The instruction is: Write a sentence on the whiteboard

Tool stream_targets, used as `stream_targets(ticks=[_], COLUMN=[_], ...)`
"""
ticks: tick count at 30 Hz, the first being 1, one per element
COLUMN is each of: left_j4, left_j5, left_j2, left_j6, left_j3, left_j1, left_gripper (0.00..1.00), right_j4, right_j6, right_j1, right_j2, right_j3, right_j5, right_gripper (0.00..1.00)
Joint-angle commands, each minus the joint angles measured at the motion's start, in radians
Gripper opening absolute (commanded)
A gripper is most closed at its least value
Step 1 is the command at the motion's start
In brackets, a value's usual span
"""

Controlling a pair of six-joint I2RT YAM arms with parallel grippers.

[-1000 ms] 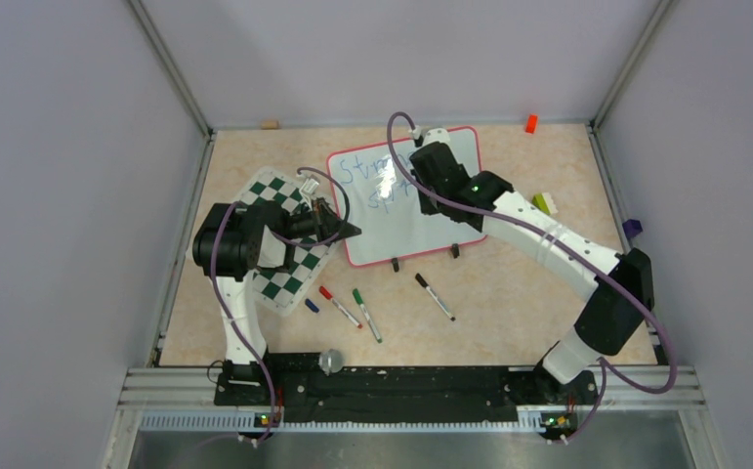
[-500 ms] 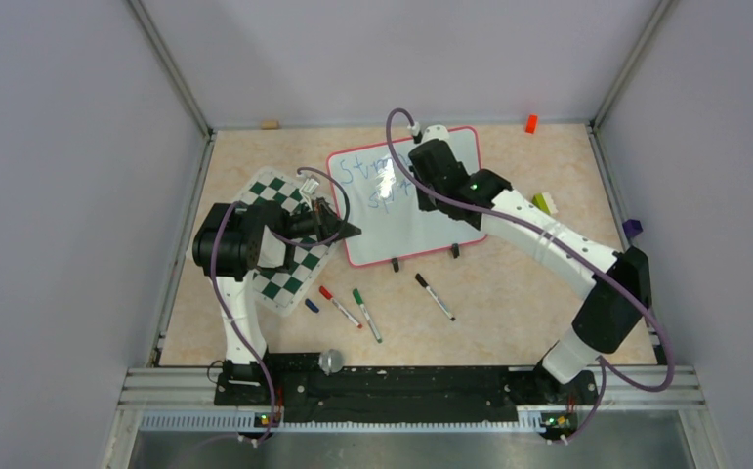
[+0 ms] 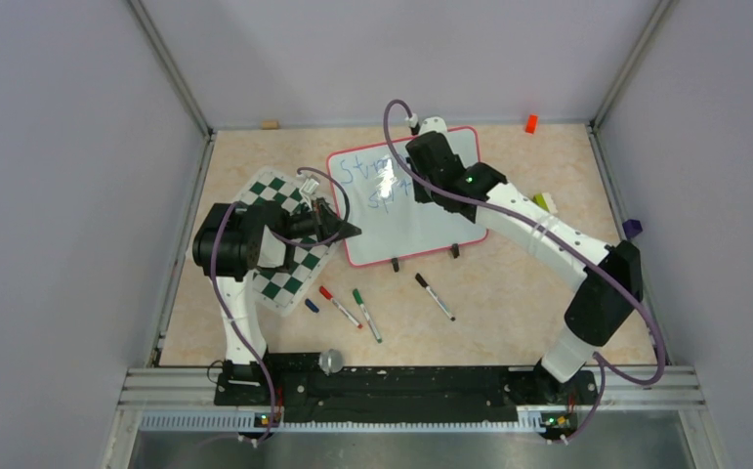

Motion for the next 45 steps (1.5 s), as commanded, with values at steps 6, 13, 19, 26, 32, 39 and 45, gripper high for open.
stream_targets(ticks=[6, 13, 19, 26, 32, 39, 45], left_j4=[0.101, 0.101, 0.1, 0.101, 0.101, 0.101, 0.101], left_j5=[-0.068, -0.068, -0.068, -0.069, -0.069, -0.068, -0.067], left_j2=[-0.015, -0.016, -0.015, -0.013, -0.015, -0.015, -0.015], left_j6=[0.075, 0.075, 0.076, 0.076, 0.077, 0.076, 0.076], left_j3=[-0.004, -0.005, -0.005, -0.005, -0.006, -0.005, -0.005], left_j1=[0.03, 0.031, 0.031, 0.03, 0.031, 0.031, 0.03], left_gripper=[0.0, 0.0, 0.0, 0.0, 0.0, 0.0, 0.0], right_j4=[0.024, 0.023, 0.015, 0.002, 0.015, -0.003, 0.015], right_j6=[-0.009, -0.011, -0.007, -0.01, -0.016, -0.023, -0.023], right_j1=[-0.014, -0.015, -0.017, -0.018, -0.02, -0.02, -0.02], right_j2=[0.017, 0.031, 0.039, 0.04, 0.054, 0.04, 0.041], right_j3=[0.058, 0.065, 0.062, 0.057, 0.076, 0.051, 0.05], right_j5=[0.014, 0.001, -0.014, 0.021, -0.003, -0.01, 0.038], right_gripper=[0.0, 0.0, 0.0, 0.0, 0.0, 0.0, 0.0])
